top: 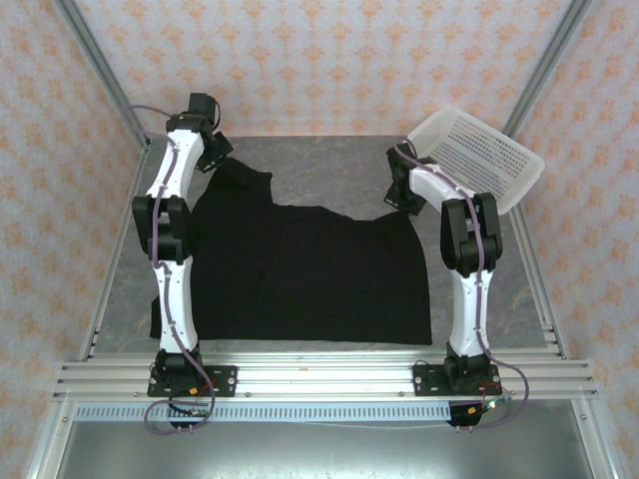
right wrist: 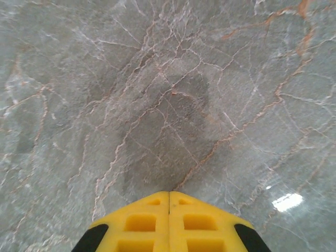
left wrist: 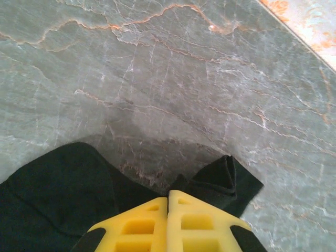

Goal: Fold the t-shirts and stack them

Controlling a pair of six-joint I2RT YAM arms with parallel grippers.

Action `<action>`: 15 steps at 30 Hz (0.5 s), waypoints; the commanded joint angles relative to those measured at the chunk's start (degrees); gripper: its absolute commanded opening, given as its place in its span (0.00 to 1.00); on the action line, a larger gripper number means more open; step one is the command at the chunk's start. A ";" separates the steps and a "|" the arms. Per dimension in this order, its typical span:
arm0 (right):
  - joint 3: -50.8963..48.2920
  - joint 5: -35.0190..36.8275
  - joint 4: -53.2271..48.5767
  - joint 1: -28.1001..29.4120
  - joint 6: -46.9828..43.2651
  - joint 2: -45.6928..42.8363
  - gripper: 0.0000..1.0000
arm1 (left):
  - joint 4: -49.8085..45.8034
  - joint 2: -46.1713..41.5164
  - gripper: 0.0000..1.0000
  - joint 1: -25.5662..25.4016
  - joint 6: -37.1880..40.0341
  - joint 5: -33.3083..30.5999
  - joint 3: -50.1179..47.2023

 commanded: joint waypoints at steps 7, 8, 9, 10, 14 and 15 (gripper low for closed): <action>-3.17 1.65 -2.06 -0.06 -2.55 -9.20 0.00 | 2.97 -16.36 0.00 -0.78 1.18 -0.10 -15.01; -3.77 1.50 -2.05 -0.06 -2.68 -9.82 0.00 | 3.05 -17.84 0.00 -0.90 1.14 -0.12 -16.68; -4.27 1.33 -2.05 -0.11 -2.92 -10.50 0.00 | 2.91 -19.33 0.00 -0.87 1.13 -0.27 -18.18; -4.81 1.23 -2.00 -0.05 -3.04 -11.12 0.00 | 2.72 -20.62 0.00 -0.96 1.29 -0.45 -19.62; -8.18 0.48 -1.02 -0.07 -3.79 -14.68 0.00 | 2.48 -28.54 0.00 -1.38 1.48 -0.72 -28.42; -9.22 0.27 -0.87 -0.10 -3.90 -15.86 0.00 | 2.35 -30.70 0.00 -1.53 1.57 -0.85 -30.93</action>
